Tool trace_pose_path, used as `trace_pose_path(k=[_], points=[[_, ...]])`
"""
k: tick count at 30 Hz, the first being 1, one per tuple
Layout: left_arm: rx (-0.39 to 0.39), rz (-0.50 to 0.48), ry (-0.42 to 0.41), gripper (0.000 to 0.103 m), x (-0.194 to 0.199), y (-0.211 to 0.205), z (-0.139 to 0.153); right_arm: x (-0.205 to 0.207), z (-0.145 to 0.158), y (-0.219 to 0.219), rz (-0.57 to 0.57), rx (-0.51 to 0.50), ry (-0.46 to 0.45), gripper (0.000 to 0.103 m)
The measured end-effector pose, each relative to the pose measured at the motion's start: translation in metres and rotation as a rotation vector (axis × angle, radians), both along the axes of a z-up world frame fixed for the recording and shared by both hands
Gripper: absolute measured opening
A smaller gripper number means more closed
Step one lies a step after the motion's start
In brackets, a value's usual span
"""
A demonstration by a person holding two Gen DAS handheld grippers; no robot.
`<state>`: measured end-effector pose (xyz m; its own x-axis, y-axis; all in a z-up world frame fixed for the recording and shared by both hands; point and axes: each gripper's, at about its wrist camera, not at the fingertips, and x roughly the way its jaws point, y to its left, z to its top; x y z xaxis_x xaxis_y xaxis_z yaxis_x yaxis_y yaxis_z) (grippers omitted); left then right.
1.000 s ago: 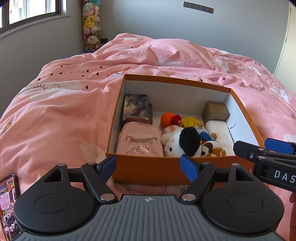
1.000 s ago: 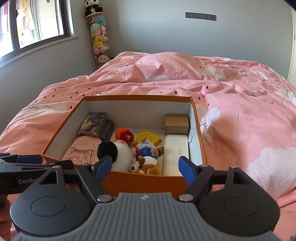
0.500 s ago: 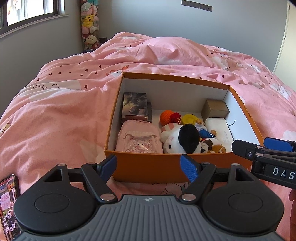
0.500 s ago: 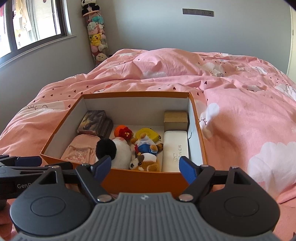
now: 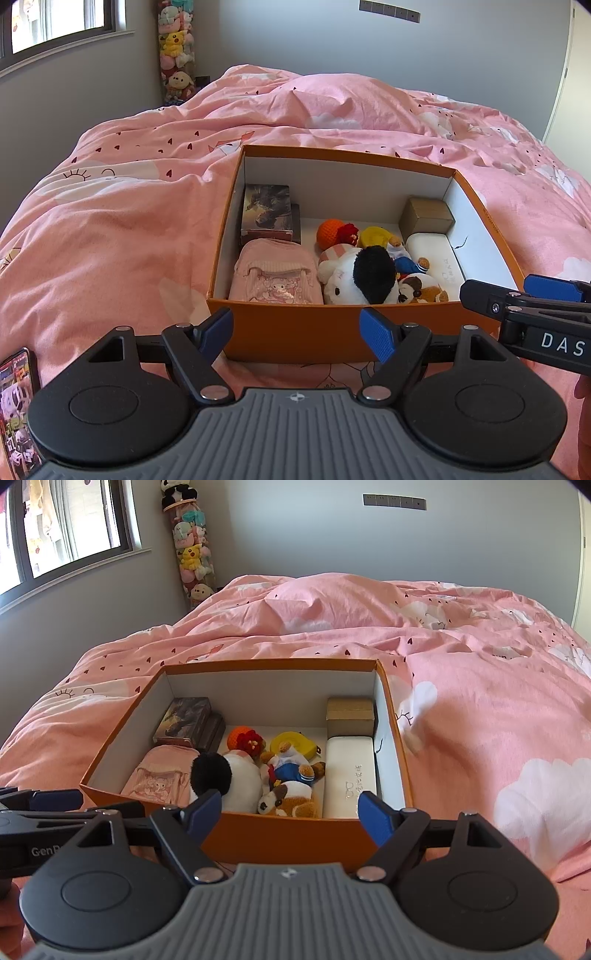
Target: Organize objects
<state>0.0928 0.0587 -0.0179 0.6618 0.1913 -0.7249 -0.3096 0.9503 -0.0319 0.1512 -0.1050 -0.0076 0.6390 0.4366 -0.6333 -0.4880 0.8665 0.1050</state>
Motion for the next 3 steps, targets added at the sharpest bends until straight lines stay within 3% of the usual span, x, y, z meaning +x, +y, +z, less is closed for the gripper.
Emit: trace_pose_path(k=[3], points=[[0.002,0.000,0.000,0.091,0.0000,-0.0001,0.0000,-0.0002,-0.0001,0.0001,0.000,0.000,0.000,0.082]])
